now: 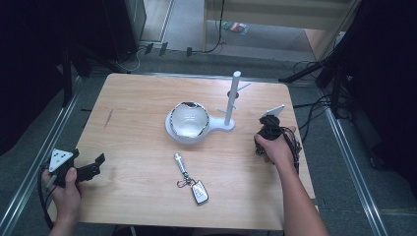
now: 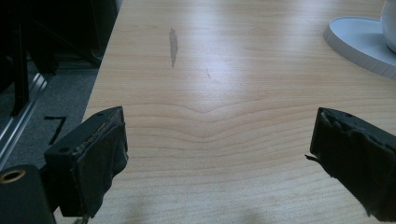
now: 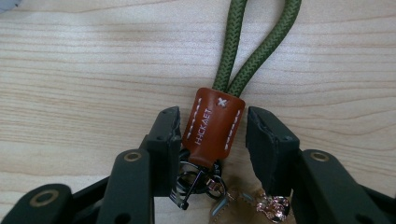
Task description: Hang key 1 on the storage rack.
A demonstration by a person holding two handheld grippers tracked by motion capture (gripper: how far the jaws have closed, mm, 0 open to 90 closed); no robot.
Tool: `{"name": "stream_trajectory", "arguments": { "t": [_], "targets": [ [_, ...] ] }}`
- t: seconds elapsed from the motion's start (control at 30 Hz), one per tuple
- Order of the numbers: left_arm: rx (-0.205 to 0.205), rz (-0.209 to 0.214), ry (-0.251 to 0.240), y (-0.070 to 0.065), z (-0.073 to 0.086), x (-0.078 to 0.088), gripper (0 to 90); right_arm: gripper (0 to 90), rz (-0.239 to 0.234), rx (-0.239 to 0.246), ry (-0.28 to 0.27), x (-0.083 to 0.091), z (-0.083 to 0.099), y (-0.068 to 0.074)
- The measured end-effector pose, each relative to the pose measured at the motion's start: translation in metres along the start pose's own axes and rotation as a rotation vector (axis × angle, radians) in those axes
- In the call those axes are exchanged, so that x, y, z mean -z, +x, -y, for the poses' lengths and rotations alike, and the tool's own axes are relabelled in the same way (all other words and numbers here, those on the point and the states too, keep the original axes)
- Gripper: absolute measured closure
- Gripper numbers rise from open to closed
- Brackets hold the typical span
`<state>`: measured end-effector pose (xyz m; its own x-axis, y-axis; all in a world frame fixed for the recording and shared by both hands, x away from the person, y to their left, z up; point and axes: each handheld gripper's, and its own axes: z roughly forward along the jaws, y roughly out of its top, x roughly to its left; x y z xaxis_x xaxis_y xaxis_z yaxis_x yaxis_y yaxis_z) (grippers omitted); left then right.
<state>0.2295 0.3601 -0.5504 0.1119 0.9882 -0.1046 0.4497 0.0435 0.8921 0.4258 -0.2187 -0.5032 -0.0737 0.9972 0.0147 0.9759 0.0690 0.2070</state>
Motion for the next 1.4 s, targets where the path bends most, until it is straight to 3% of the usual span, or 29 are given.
{"name": "stream_trajectory", "arguments": {
  "t": [0.2,0.37,0.7,1.0,1.4],
  "targets": [
    [0.000,0.000,0.000,0.000,0.000,0.000,4.3,59.9,-0.008,-0.012,0.005,-0.001,-0.002,-0.002],
    [-0.002,0.000,0.002,0.000,0.000,0.000,4.4,64.6,0.027,0.011,0.005,-0.001,0.000,0.003],
    [0.002,0.003,-0.001,0.000,0.000,0.000,4.4,68.3,0.010,0.018,0.003,0.000,0.002,0.000],
    [-0.001,0.001,0.003,0.000,0.000,0.000,4.3,68.8,-0.066,-0.001,-0.073,0.003,0.009,-0.007],
    [-0.006,-0.001,0.002,-0.001,0.000,-0.001,4.4,68.9,-0.090,-0.005,-0.242,0.024,0.015,-0.006]
  ]
}}
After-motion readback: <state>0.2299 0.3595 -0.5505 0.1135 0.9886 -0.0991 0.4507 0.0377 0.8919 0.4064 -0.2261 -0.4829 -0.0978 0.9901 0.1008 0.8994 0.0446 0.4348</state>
